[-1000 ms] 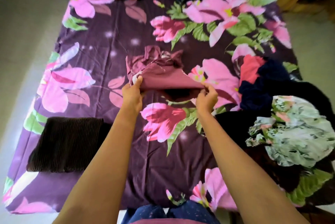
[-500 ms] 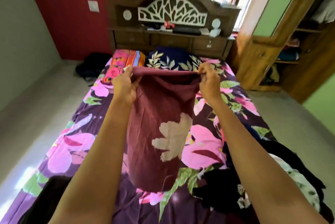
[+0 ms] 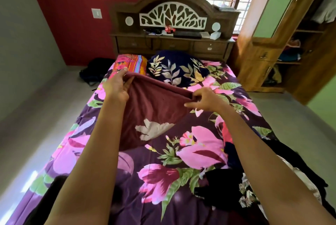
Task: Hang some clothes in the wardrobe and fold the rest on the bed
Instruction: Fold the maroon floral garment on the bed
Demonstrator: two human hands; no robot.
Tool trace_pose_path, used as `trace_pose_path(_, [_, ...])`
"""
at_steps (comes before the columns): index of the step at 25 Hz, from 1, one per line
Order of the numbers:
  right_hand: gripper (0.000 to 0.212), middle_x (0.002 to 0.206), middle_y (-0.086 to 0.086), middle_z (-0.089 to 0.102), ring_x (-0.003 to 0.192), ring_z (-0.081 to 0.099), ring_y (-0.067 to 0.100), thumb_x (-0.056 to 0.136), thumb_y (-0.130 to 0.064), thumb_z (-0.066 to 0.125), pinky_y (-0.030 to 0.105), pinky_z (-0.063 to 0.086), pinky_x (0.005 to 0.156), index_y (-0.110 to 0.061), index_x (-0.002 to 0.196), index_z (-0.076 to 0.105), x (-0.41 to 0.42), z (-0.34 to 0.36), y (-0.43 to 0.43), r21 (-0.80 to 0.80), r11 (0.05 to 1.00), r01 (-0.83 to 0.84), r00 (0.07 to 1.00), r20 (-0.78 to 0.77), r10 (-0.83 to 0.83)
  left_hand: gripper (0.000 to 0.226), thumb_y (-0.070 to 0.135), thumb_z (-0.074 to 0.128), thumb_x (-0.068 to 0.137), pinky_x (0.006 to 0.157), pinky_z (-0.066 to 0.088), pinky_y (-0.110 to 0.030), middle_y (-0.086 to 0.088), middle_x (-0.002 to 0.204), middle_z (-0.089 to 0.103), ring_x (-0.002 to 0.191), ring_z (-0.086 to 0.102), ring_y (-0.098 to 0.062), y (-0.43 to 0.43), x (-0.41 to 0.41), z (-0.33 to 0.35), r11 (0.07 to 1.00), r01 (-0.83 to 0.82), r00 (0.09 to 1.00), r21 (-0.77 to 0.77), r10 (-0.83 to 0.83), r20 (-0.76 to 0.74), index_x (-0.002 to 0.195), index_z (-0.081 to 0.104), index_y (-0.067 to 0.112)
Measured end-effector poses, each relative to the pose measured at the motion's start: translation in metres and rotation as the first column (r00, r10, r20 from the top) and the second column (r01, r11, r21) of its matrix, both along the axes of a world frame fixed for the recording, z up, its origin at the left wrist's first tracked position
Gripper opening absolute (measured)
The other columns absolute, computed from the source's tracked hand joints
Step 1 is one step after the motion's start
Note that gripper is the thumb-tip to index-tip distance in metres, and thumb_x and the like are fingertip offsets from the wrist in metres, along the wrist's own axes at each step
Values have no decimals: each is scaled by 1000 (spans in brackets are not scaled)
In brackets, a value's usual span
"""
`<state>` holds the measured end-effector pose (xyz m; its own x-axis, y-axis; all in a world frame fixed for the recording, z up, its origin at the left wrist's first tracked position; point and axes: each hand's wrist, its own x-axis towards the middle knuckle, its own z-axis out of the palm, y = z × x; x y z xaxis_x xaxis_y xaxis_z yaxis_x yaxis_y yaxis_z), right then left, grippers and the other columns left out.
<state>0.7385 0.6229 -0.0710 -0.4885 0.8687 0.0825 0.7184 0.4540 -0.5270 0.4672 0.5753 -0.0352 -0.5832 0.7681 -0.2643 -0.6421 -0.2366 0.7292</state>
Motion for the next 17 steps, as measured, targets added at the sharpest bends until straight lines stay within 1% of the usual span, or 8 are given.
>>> trace_pose_path(3, [25,67,11,60,63,59,27,68,-10,84,43,53,65,-16,63,60,-3,1,-7,69,989,128,885,-459,-82,26,-4,71,74,47,54,-22,-12,81,57,58,60,-15,-1,-16,-8,986,-145,986,-87,136,-99,90,50,-1])
trace_pose_path(5, [32,76,10,58,73,60,24,67,-2,82,45,56,69,-20,69,56,-4,7,-8,61,987,150,792,-604,-83,38,1,69,74,37,44,-18,-9,78,59,40,53,-9,-3,-25,-12,973,-152,960,-172,104,-262,107,49,1])
trace_pose_path(7, [36,85,3,60,78,63,12,69,6,78,35,57,69,-18,86,55,-2,14,-13,26,995,96,719,-693,-51,18,1,69,77,33,37,-16,1,50,59,30,46,-6,-7,-22,-14,967,-106,924,-233,9,-383,84,55,11])
trace_pose_path(8, [41,88,-1,63,79,65,5,70,9,75,27,56,68,-17,96,55,0,17,-15,0,996,87,687,-724,-60,19,1,69,79,33,37,-14,5,40,55,29,46,-4,-10,-19,-14,969,-55,915,-243,-49,-401,73,55,12])
trace_pose_path(9, [45,86,-7,68,78,66,1,71,11,74,20,54,67,-16,102,56,4,19,-17,-25,995,99,657,-749,-84,21,3,71,79,36,39,-13,7,40,55,31,48,-2,-12,-15,-17,976,-2,911,-218,-88,-402,68,55,12])
trace_pose_path(11, [35,74,-14,71,74,66,-1,71,9,74,15,52,67,-13,97,63,12,17,-18,-40,987,156,606,-785,-128,18,4,76,75,49,47,-12,4,55,60,48,57,-4,-18,-8,-22,989,99,896,-105,-135,-422,70,60,9])
trace_pose_path(14, [19,67,-14,69,68,64,3,74,3,75,19,52,67,-14,78,67,26,9,-21,-40,965,259,542,-821,-179,27,2,84,61,69,55,-25,-4,74,68,71,63,-15,-24,-3,-37,971,236,727,-40,-204,-656,83,69,5])
trace_pose_path(17, [6,61,-18,65,60,58,-3,80,-5,72,15,47,59,-9,82,67,30,-4,-23,-8,947,322,588,-782,-206,23,14,83,61,64,48,-27,-10,73,68,68,60,-17,-25,2,-52,995,44,452,-88,-99,-887,79,70,8])
